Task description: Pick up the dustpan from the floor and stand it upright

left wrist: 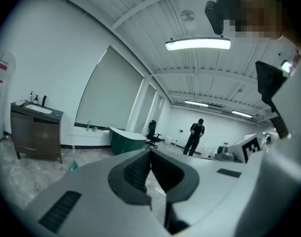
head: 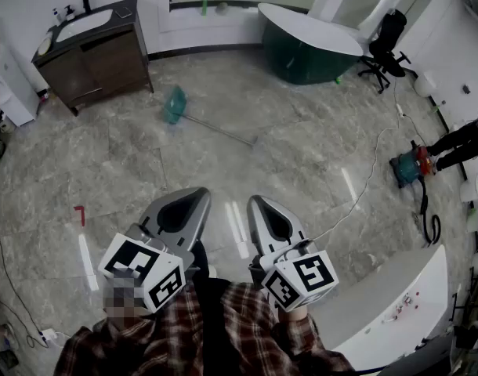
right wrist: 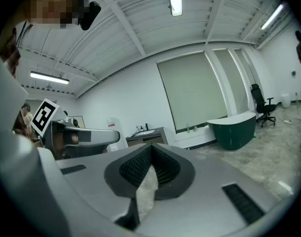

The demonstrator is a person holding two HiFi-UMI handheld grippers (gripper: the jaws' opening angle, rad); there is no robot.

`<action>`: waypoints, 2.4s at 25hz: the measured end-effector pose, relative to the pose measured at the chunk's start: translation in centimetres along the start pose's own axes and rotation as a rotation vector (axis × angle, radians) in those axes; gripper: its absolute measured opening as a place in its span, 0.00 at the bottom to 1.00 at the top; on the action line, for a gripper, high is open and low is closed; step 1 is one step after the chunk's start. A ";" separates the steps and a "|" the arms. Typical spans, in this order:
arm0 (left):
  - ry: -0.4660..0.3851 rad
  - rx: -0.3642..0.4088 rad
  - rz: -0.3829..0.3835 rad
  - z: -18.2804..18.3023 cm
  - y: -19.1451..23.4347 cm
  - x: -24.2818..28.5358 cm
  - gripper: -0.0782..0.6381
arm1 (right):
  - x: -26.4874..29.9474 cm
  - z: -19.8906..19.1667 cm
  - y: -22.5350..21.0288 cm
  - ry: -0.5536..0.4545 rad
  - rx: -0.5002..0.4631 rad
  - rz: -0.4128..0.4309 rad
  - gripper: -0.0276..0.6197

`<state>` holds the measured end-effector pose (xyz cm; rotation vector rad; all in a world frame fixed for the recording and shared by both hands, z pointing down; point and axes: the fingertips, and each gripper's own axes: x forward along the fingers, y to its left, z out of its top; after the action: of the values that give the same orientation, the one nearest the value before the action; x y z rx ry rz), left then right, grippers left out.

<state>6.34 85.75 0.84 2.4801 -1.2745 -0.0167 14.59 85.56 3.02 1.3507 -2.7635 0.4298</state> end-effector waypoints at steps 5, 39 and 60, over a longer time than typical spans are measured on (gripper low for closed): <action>0.000 -0.015 0.020 0.2 3.4 1.8 0.13 | 3.3 -0.4 -1.1 0.020 -0.006 0.013 0.06; 0.102 -0.035 -0.070 9.4 27.2 27.2 0.13 | 32.0 6.6 -19.3 0.034 0.062 -0.181 0.06; 0.049 -0.084 0.123 14.9 31.2 48.6 0.13 | 42.0 13.4 -39.7 0.122 0.036 -0.024 0.06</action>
<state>8.24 26.21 3.78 2.3134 -1.3743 0.0205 20.61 26.58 5.74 1.3163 -2.6518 0.5432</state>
